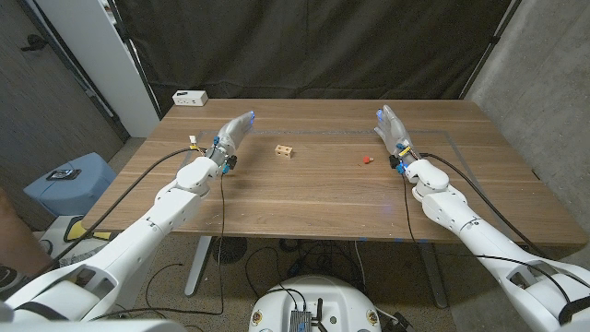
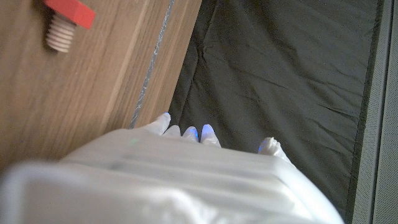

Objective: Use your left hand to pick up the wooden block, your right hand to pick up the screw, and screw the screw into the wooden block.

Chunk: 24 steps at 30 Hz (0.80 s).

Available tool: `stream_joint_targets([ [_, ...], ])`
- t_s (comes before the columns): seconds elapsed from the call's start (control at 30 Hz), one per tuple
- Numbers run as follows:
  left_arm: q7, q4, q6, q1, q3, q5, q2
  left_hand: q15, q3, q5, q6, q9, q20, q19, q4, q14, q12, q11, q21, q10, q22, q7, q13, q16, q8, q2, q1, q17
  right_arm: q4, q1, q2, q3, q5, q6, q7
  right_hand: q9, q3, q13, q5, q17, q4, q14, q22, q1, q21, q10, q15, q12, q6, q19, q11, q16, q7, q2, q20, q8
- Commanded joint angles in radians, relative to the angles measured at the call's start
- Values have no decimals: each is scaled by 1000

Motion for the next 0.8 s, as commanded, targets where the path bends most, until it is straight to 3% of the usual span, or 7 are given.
stream_joint_targets([
  [0.03,-37,-24,18,-36,24,80,63,-2,12,9,5,1,-1,-8,-46,-12,4,-39,-1,10,0,-30,2,1,4,-3,40,4,11,14,7,-7,-17,0,-15,4,6,5,10,1,0,-23,2,6,5,-9,-9,6,1,-1,-1,4,-9,25,-26,5],
  [0.43,-51,-129,118,-57,46,183,160,-13,16,14,42,1,22,-43,-134,-32,10,-112,-5,59,2,-110,2,2,9,-11,107,5,-18,-11,-5,2,-11,-1,-24,4,8,5,10,1,0,-24,2,8,4,-10,-5,6,0,-3,-1,3,-11,22,-23,4],
  [0.53,-69,-161,160,-73,61,222,192,-21,15,15,44,1,26,-65,-156,-44,8,-117,-9,63,3,-127,2,2,8,-17,125,5,-20,-12,-9,3,-10,-2,-22,4,8,5,10,1,0,-24,2,8,4,-10,-5,6,0,-3,-2,3,-11,22,-22,4],
  [0.6,-74,-190,199,-84,72,257,214,-20,11,13,36,2,44,-92,-169,-60,2,-123,-12,53,4,-131,3,0,5,-23,139,6,-20,-13,-10,4,-9,-1,-23,4,8,5,10,1,0,-24,2,7,4,-8,-2,6,-1,-4,-1,3,-11,22,-21,4],
  [0.8,-83,-219,225,-113,93,338,243,-21,-7,6,23,3,50,-122,-187,-74,2,-133,-10,56,5,-157,5,3,4,-57,152,7,-13,-14,-7,6,-5,3,-19,4,7,5,10,1,1,-25,2,5,4,-7,-1,7,-1,-4,-1,3,-13,20,-20,4],
])
